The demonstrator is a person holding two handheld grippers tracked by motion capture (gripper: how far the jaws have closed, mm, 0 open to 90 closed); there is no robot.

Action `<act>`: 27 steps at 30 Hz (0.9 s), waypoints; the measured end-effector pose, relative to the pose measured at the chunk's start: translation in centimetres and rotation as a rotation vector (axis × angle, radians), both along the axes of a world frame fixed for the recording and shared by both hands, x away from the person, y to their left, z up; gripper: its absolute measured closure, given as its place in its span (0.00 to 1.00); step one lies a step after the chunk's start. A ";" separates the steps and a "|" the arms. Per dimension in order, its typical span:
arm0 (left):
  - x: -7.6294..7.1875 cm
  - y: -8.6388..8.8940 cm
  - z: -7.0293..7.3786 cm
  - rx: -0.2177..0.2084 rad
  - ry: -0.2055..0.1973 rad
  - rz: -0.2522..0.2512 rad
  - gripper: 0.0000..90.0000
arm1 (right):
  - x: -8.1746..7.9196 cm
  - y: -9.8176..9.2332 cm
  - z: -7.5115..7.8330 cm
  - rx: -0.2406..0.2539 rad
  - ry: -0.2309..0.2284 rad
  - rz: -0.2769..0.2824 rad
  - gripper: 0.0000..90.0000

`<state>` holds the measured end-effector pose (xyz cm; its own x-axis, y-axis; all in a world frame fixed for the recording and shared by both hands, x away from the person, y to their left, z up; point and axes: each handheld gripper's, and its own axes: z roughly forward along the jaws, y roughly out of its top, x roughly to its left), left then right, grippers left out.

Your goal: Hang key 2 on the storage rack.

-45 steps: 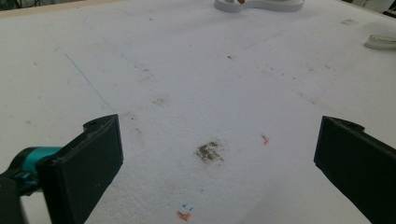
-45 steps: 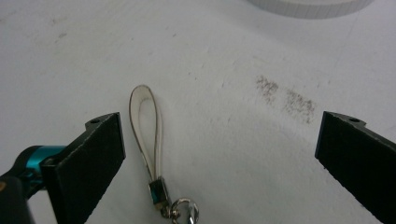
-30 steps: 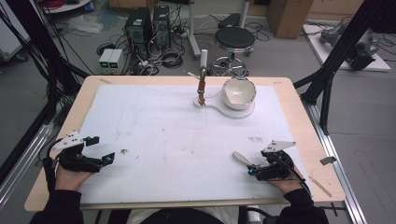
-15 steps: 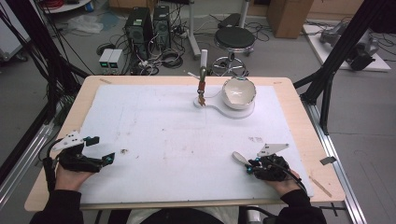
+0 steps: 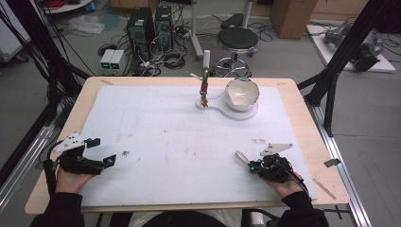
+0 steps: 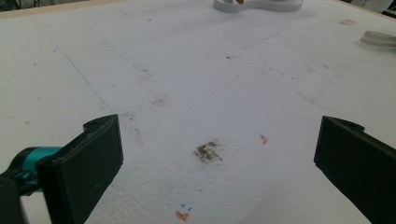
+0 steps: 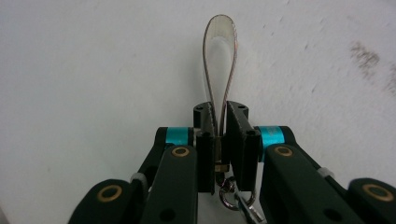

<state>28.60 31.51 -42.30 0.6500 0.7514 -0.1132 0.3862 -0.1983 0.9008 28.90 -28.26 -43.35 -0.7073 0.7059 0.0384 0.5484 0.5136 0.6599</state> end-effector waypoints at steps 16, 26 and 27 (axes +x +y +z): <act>0.1 0.0 0.5 -0.041 -0.007 -0.026 0.02 | 1.0 0.0 4.1 0.149 -0.083 -0.022 0.92; 0.2 0.7 2.0 -0.103 -0.047 0.000 0.02 | 2.0 0.6 7.5 0.306 -0.154 -0.001 0.92; 0.2 0.7 2.2 -0.101 -0.050 0.001 0.02 | 2.1 0.8 7.7 0.306 -0.165 0.003 0.92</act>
